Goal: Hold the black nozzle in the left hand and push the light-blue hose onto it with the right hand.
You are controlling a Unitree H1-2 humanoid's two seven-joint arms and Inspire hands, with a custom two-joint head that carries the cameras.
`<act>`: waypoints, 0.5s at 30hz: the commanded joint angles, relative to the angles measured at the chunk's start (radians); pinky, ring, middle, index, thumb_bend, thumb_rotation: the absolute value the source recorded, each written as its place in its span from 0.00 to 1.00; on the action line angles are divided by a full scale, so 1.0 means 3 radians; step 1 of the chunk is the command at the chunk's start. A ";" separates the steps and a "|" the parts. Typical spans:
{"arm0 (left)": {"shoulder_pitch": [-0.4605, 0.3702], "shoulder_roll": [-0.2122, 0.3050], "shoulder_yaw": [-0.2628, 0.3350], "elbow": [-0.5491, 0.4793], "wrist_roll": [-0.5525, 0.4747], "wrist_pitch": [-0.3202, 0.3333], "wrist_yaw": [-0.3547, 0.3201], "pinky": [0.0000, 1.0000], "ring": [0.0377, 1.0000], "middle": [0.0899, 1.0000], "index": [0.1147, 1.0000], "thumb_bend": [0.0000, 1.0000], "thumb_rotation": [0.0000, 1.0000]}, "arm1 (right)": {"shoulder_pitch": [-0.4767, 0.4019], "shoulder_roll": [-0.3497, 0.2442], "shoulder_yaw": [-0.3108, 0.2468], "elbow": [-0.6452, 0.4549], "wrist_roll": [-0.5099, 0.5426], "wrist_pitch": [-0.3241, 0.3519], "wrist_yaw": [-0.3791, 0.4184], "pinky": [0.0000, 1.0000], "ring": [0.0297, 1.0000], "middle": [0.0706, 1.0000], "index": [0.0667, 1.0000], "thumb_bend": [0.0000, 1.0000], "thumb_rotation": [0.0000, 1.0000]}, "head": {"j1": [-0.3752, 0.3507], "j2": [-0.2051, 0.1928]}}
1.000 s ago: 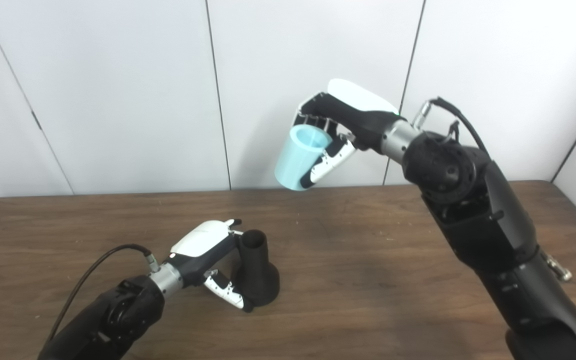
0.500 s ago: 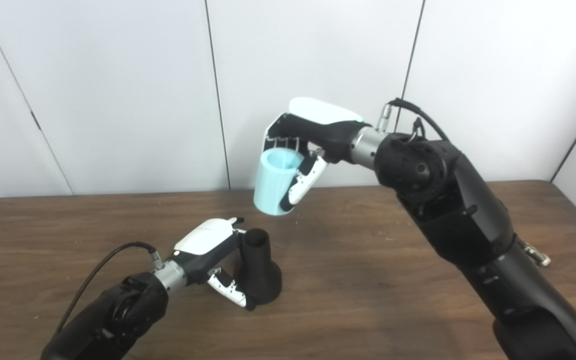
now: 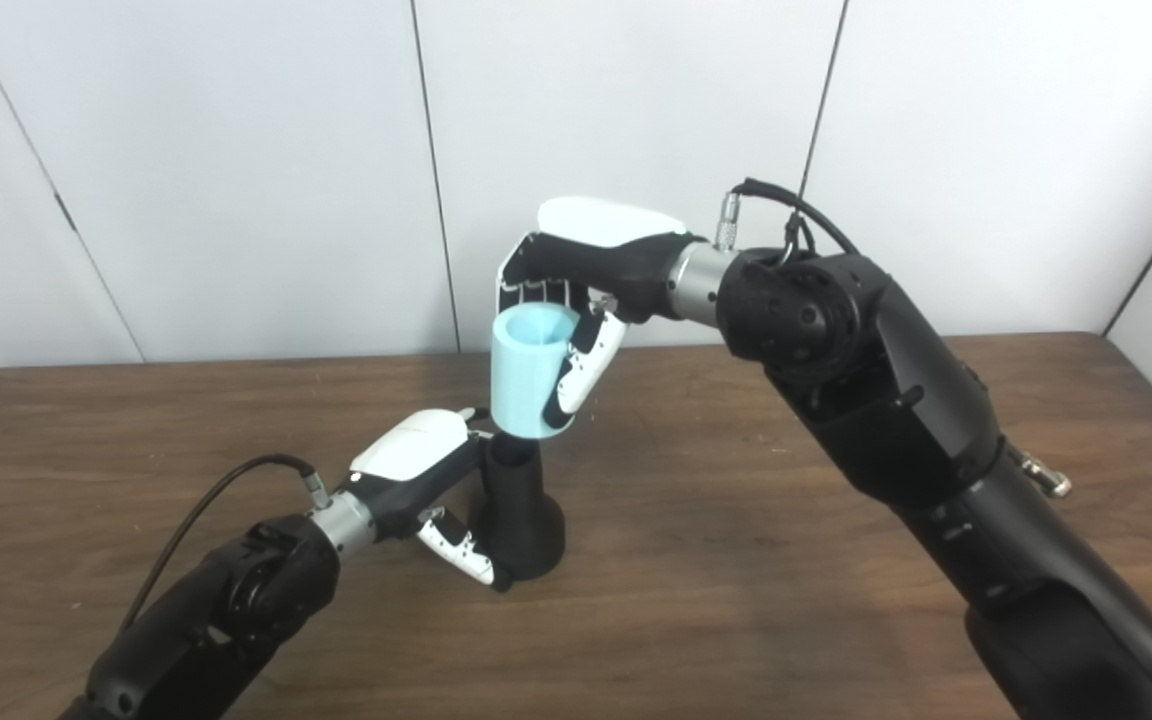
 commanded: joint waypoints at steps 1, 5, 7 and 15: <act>0.0197 -0.0004 -0.0223 0.0151 0.0242 0.0117 -0.0321 1.00 0.67 0.49 0.38 0.52 0.00 | -0.0173 -0.0005 -0.0039 -0.0089 -0.0042 0.0017 -0.0015 0.38 0.46 0.44 0.43 0.50 0.00 | -0.0002 0.0004; 0.0191 -0.0004 -0.0227 0.0162 0.0243 0.0099 -0.0317 1.00 0.66 0.49 0.38 0.52 0.00 | -0.0163 0.0046 0.0017 -0.0076 -0.0100 0.0051 0.0013 0.38 0.46 0.44 0.43 0.50 0.00 | 0.0002 0.0004; 0.0187 0.0001 -0.0227 0.0155 0.0243 0.0099 -0.0326 1.00 0.66 0.48 0.38 0.52 0.00 | -0.0165 0.0072 0.0040 -0.0059 -0.0118 0.0063 0.0020 0.38 0.46 0.44 0.42 0.50 0.00 | 0.0001 0.0011; 0.0182 0.0018 -0.0211 0.0143 0.0233 0.0088 -0.0324 1.00 0.66 0.48 0.38 0.52 0.00 | -0.0167 0.0155 0.0065 0.0079 -0.0174 -0.0066 -0.0053 0.38 0.46 0.43 0.42 0.50 0.00 | 0.0003 0.0014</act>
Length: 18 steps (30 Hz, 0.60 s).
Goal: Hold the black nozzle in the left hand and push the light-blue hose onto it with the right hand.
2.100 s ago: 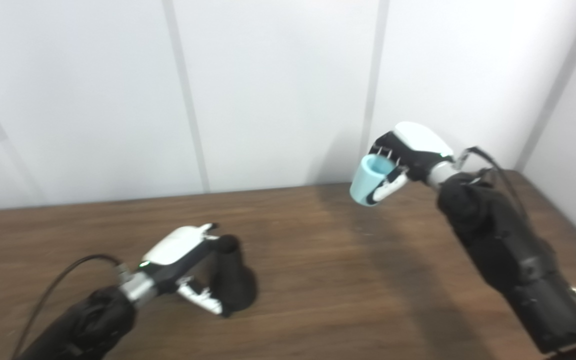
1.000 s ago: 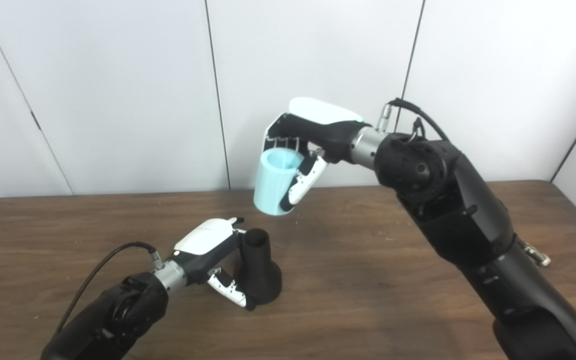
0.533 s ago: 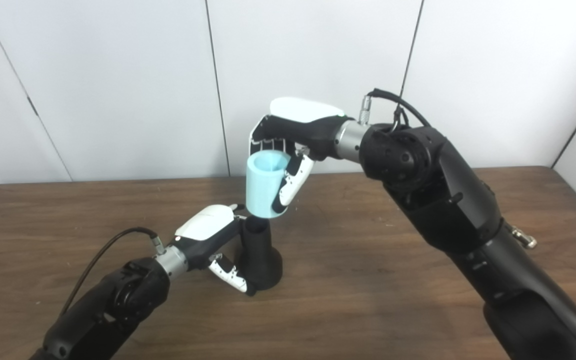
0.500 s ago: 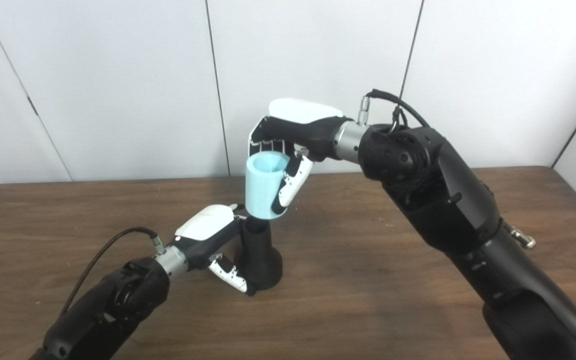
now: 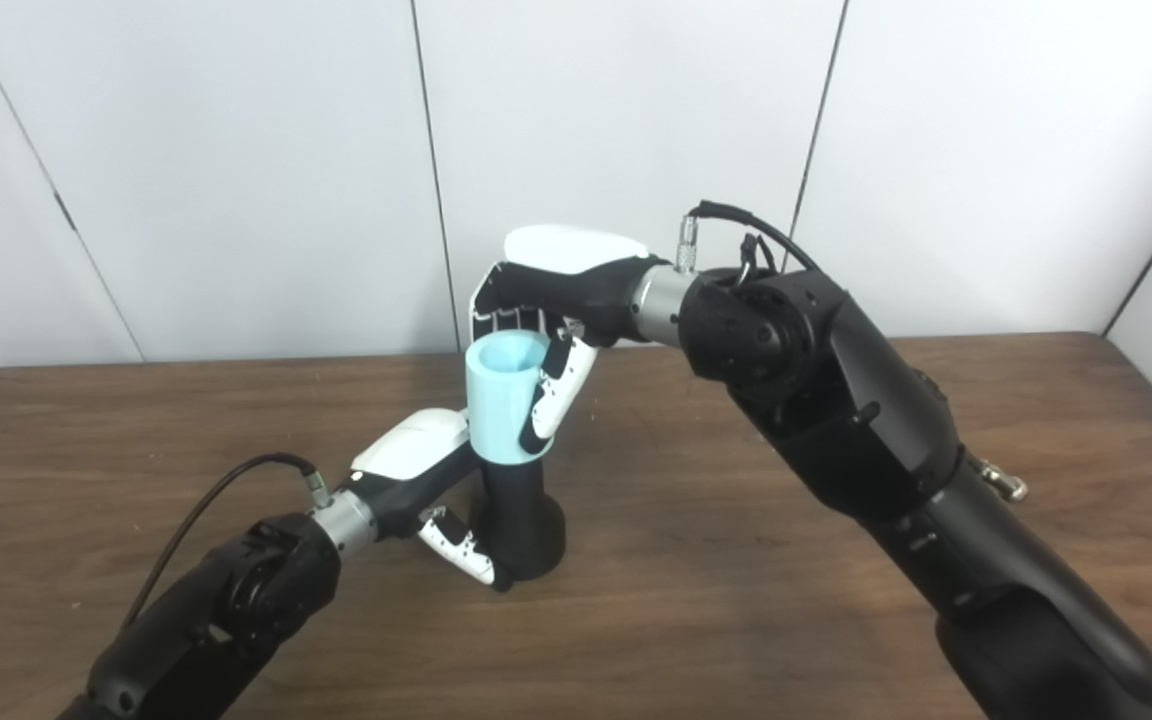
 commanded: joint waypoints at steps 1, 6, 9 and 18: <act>0.0191 0.0021 -0.0206 0.0142 0.0222 0.0088 -0.0318 1.00 0.66 0.48 0.38 0.52 0.00 | -0.0165 0.0017 -0.0060 0.0007 -0.0030 -0.0090 -0.0125 0.39 0.46 0.43 0.42 0.50 0.00 | 0.0000 0.0013; 0.0195 0.0028 -0.0206 0.0128 0.0224 0.0096 -0.0326 1.00 0.65 0.48 0.39 0.52 0.00 | -0.0173 0.0087 -0.0091 0.0116 0.0017 -0.0130 -0.0177 0.38 0.47 0.43 0.42 0.50 0.00 | -0.0006 0.0021; 0.0196 0.0026 -0.0206 0.0129 0.0223 0.0101 -0.0327 1.00 0.65 0.48 0.39 0.52 0.00 | -0.0173 0.0122 -0.0099 0.0158 0.0018 -0.0126 -0.0192 0.38 0.47 0.43 0.42 0.50 0.00 | -0.0006 0.0021; 0.0200 0.0027 -0.0210 0.0080 0.0227 0.0147 -0.0359 1.00 0.65 0.47 0.39 0.52 0.00 | -0.0145 0.0148 -0.0080 0.0190 -0.0021 -0.0096 -0.0173 0.38 0.47 0.43 0.42 0.50 0.00 | 0.0001 0.0048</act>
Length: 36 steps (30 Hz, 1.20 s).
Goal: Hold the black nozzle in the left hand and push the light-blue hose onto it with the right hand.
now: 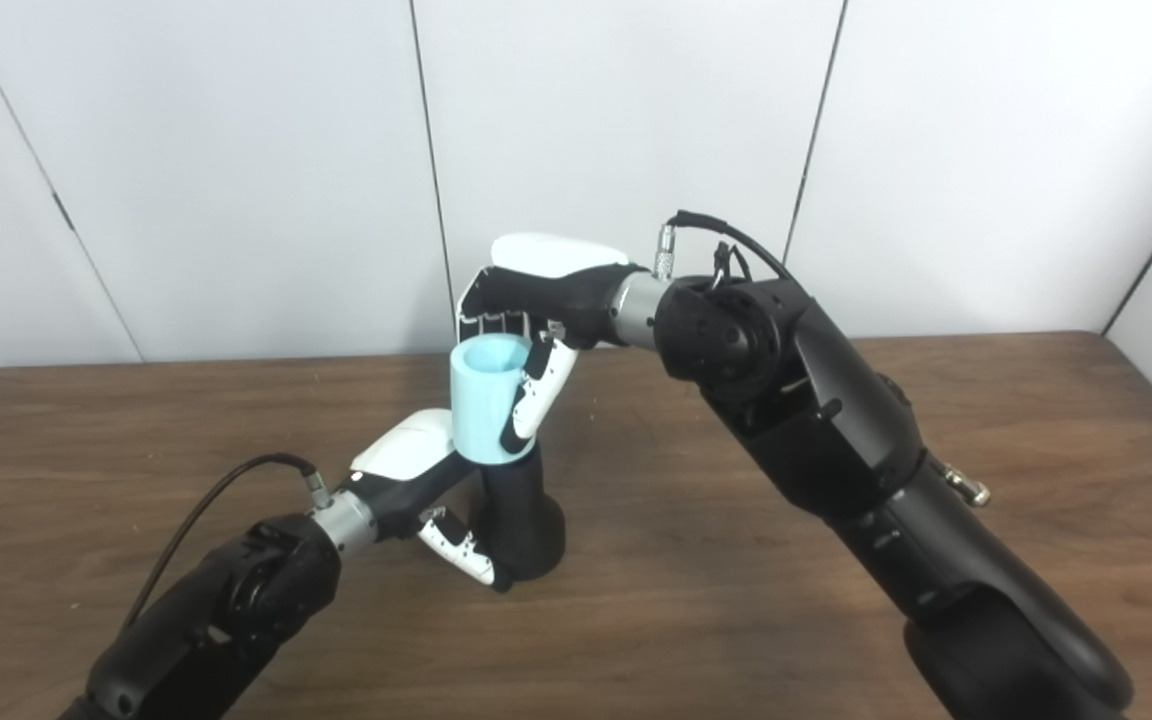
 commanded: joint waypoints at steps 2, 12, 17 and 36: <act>0.0194 0.0023 -0.0208 0.0140 0.0211 0.0072 -0.0322 1.00 0.65 0.47 0.39 0.52 0.00 | -0.0128 -0.0028 -0.0041 -0.0041 -0.0032 -0.0065 -0.0077 0.38 0.47 0.44 0.42 0.50 0.00 | 0.0001 0.0013; 0.0202 0.0055 -0.0205 0.0101 0.0212 0.0076 -0.0328 1.00 0.66 0.48 0.38 0.52 0.00 | -0.0066 -0.0117 0.0055 -0.0088 -0.0061 -0.0131 0.0044 0.38 0.46 0.44 0.42 0.50 0.00 | -0.0008 0.0047; 0.0199 0.0055 -0.0201 0.0107 0.0208 0.0084 -0.0331 1.00 0.67 0.48 0.38 0.52 0.00 | -0.0177 -0.0192 0.0073 -0.0124 -0.0056 -0.0094 0.0205 0.39 0.45 0.44 0.42 0.50 0.00 | -0.0017 0.0067; 0.0182 0.0057 -0.0213 0.0109 0.0216 0.0106 -0.0350 1.00 0.65 0.46 0.40 0.52 0.00 | -0.0249 -0.0229 0.0029 -0.0205 -0.0070 -0.0107 0.0356 0.39 0.46 0.44 0.41 0.50 0.00 | -0.0026 0.0083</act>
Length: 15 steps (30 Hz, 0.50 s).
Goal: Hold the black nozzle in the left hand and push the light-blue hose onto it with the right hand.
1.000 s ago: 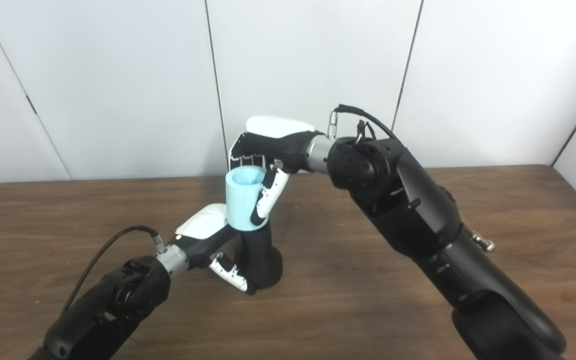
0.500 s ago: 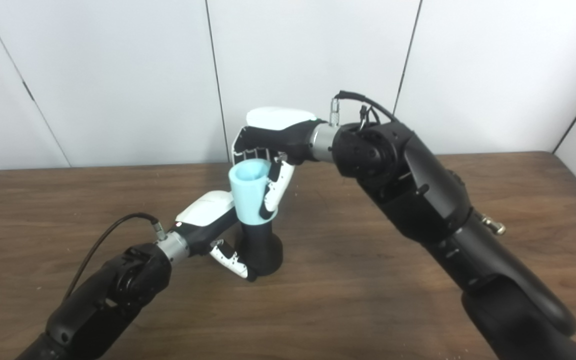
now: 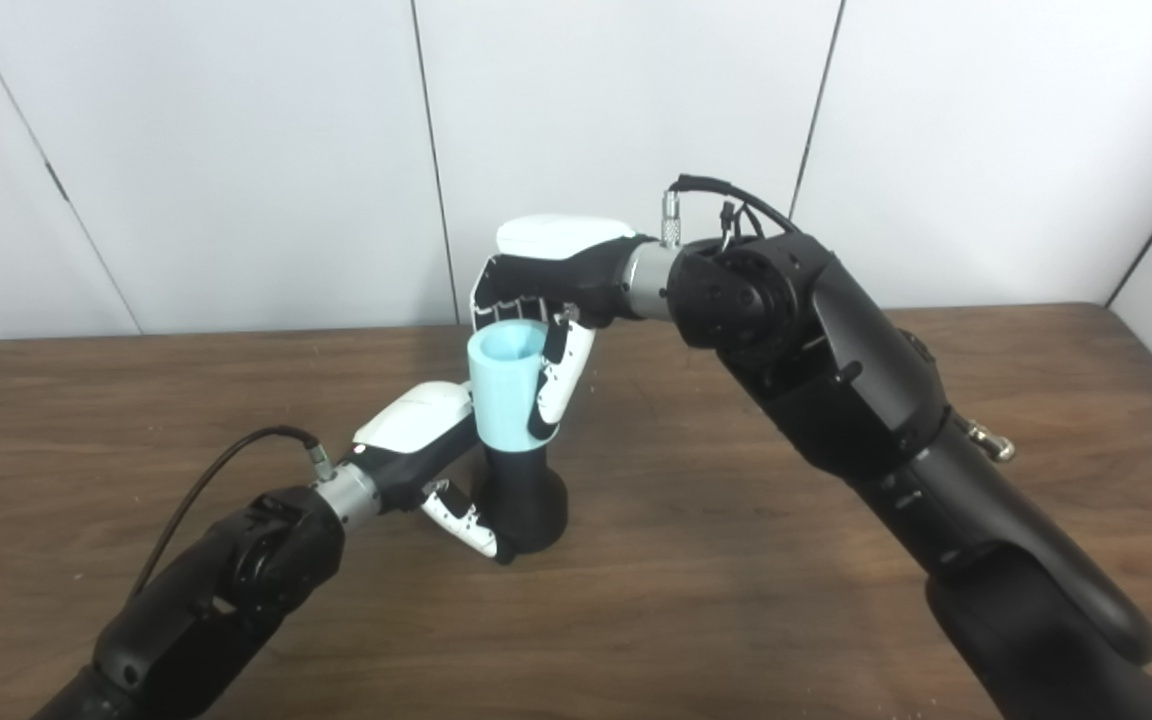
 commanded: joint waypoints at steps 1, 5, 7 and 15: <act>0.0178 0.0056 -0.0192 0.0148 0.0207 0.0073 -0.0338 1.00 0.65 0.46 0.39 0.52 0.00 | -0.0169 -0.0081 -0.0054 -0.0100 -0.0008 -0.0037 -0.0002 0.39 0.46 0.44 0.41 0.50 0.00 | 0.0000 0.0001; 0.0170 0.0055 -0.0185 0.0149 0.0198 0.0076 -0.0342 1.00 0.66 0.47 0.39 0.52 0.00 | -0.0103 -0.0081 -0.0057 -0.0119 -0.0006 -0.0039 -0.0017 0.38 0.46 0.44 0.42 0.50 0.00 | 0.0010 0.0013; 0.0170 0.0059 -0.0177 0.0134 0.0187 0.0082 -0.0352 1.00 0.67 0.47 0.39 0.52 0.00 | -0.0069 -0.0080 -0.0056 -0.0128 -0.0011 -0.0035 -0.0023 0.38 0.46 0.44 0.41 0.50 0.00 | 0.0013 0.0019; 0.0177 0.0057 -0.0164 0.0128 0.0187 0.0083 -0.0357 1.00 0.66 0.46 0.40 0.52 0.00 | 0.0076 -0.0076 -0.0032 -0.0145 -0.0040 -0.0024 -0.0057 0.38 0.46 0.44 0.42 0.50 0.00 | 0.0016 0.0037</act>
